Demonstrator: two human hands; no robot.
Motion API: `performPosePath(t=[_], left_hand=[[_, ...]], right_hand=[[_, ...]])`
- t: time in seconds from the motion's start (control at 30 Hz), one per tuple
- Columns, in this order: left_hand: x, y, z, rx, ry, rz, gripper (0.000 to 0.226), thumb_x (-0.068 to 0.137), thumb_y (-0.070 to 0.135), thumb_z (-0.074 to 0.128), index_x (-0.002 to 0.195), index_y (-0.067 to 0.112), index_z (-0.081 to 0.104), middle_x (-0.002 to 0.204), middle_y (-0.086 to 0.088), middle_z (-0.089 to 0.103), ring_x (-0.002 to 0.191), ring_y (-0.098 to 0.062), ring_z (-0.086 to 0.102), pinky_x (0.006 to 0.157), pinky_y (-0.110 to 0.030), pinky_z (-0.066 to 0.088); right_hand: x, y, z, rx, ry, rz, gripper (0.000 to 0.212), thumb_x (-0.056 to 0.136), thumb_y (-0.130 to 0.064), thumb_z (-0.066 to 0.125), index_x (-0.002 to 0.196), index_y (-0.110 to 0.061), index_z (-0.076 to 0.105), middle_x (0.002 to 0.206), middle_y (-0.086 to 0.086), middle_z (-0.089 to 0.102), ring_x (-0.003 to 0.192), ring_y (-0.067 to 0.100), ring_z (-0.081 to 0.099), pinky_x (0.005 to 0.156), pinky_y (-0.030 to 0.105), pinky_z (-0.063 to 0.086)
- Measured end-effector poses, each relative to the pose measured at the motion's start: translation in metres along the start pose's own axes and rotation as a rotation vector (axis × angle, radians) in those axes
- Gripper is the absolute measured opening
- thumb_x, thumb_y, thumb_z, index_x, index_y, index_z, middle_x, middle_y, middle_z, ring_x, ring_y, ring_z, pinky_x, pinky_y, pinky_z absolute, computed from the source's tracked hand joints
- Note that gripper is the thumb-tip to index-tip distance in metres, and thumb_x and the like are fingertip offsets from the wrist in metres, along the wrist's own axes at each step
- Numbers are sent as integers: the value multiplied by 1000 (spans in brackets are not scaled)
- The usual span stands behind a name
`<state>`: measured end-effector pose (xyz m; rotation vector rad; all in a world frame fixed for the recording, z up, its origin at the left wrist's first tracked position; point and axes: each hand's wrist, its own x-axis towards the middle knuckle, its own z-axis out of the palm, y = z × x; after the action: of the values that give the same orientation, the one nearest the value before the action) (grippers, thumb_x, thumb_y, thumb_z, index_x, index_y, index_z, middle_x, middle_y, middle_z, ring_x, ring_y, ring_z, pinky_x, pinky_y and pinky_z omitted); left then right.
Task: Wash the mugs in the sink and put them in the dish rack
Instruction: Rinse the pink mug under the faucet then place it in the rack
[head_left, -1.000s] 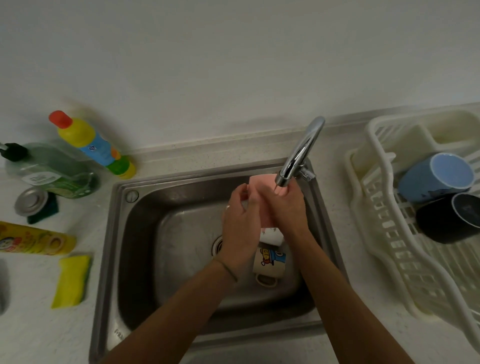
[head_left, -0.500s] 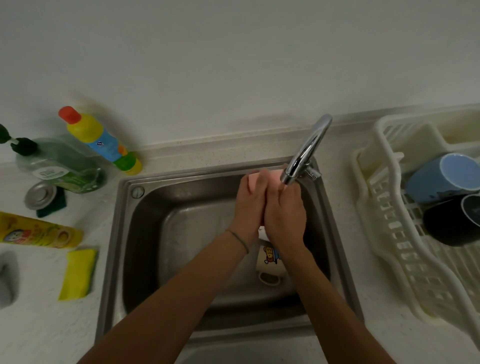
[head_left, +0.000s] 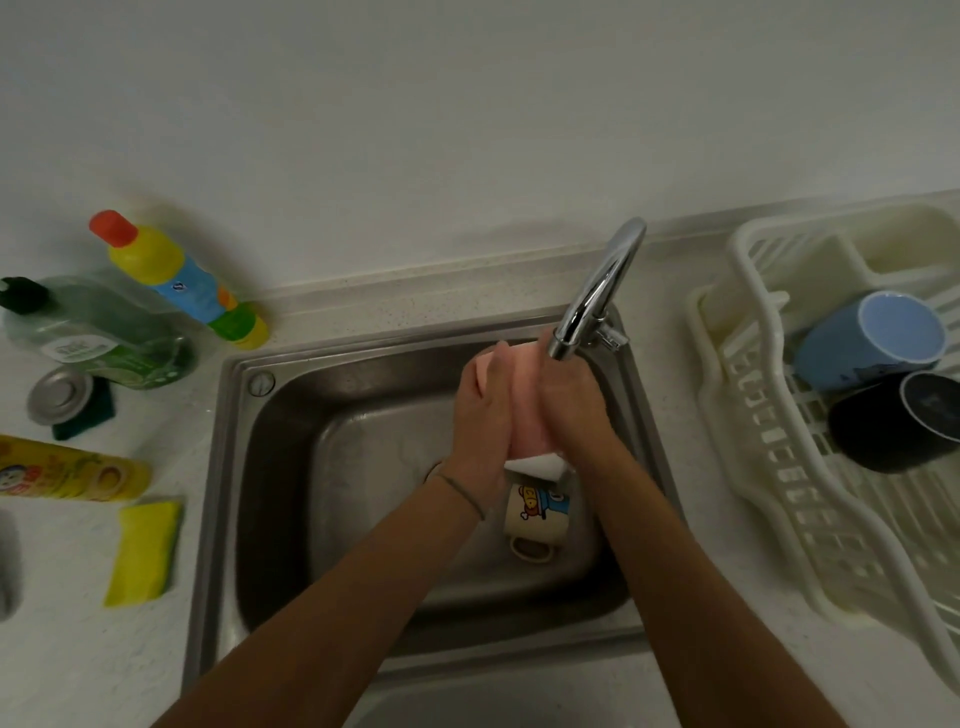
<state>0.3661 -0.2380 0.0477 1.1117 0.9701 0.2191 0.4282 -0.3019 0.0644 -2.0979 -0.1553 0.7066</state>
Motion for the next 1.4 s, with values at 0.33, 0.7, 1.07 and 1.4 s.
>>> performPosePath(t=[0.33, 0.7, 1.07, 1.4], left_hand=[[3, 2, -2, -41, -28, -3, 81, 76, 78, 60, 133, 20, 60, 124, -9, 67, 109, -25, 69, 88, -42, 61], [1, 10, 2, 83, -99, -48, 63, 91, 77, 43, 129, 29, 60, 127, -7, 66, 110, -24, 67, 96, -49, 57], [18, 4, -4, -87, 53, 17, 62, 93, 59, 60, 133, 11, 62, 118, -12, 71, 98, -22, 71, 70, -31, 59], [26, -2, -7, 14, -43, 37, 52, 97, 53, 56, 128, 13, 64, 114, -7, 73, 95, -13, 73, 75, -29, 59]], right_hand=[[-10, -6, 6, 19, 98, -35, 35, 104, -54, 37, 81, -29, 47, 86, 0, 61, 74, 9, 59, 66, 26, 47], [8, -2, -14, 310, -63, -81, 34, 104, -53, 42, 91, -24, 56, 94, 4, 65, 86, 23, 66, 84, 44, 56], [-33, -5, 14, -150, 155, -297, 38, 108, -44, 32, 114, -14, 55, 100, 2, 55, 85, 18, 60, 77, 36, 53], [-28, -5, 18, -9, 183, -129, 33, 103, -49, 38, 98, -19, 51, 92, -1, 57, 78, 12, 59, 70, 30, 49]])
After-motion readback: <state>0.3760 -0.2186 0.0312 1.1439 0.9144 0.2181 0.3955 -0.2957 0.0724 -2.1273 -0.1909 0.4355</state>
